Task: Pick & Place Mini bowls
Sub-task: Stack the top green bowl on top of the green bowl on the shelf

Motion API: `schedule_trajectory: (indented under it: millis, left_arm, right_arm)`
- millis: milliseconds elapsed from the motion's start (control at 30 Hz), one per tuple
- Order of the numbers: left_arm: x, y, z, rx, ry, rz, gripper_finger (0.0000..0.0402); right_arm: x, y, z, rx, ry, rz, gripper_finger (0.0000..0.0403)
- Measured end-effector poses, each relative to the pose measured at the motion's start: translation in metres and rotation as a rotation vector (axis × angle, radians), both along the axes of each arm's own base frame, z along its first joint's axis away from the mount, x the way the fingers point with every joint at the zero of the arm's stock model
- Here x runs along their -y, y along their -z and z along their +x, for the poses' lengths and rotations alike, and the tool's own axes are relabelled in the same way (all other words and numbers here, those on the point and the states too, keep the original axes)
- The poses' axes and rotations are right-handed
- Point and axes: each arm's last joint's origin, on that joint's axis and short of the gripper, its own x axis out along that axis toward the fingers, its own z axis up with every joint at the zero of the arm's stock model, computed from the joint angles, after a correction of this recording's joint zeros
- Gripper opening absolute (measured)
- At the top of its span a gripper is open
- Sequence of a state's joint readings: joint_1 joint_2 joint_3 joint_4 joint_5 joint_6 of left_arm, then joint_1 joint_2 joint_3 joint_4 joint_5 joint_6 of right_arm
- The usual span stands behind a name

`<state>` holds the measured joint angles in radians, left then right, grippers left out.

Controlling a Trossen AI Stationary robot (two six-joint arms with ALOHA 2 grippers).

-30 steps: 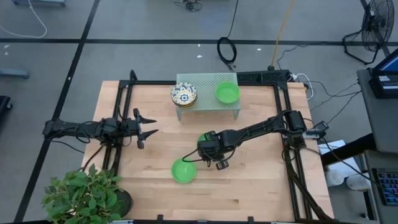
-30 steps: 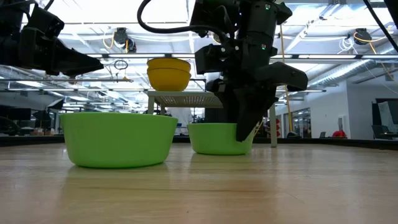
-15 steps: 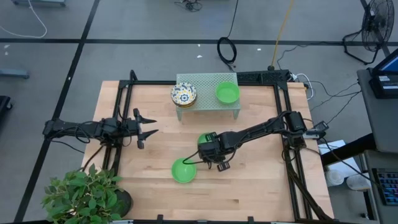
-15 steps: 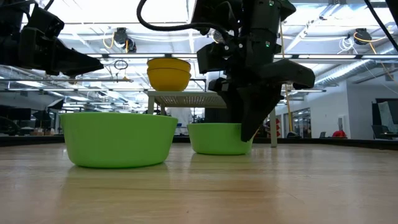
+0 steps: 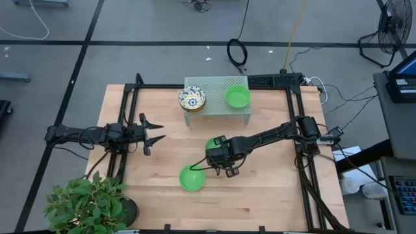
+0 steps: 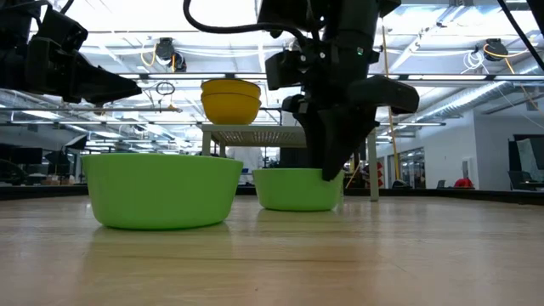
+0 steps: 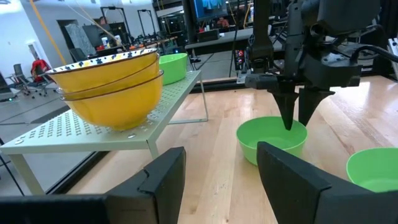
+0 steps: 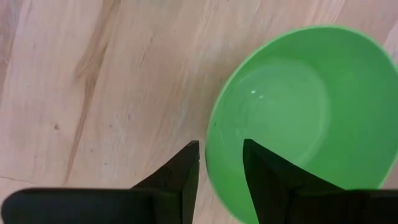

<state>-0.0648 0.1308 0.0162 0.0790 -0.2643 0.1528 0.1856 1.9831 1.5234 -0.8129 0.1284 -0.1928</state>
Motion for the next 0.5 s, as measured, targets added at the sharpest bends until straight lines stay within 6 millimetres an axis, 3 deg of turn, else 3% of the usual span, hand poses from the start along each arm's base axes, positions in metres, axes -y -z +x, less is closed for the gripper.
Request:
schedule_trajectory:
  millis: [500]
  left_arm:
    - [0.0, 0.0, 0.0, 0.0, 0.0, 0.0, 0.0202]
  right_arm:
    - [-0.0002, -0.0003, 0.0015, 0.015, 0.0, 0.005, 0.0112]
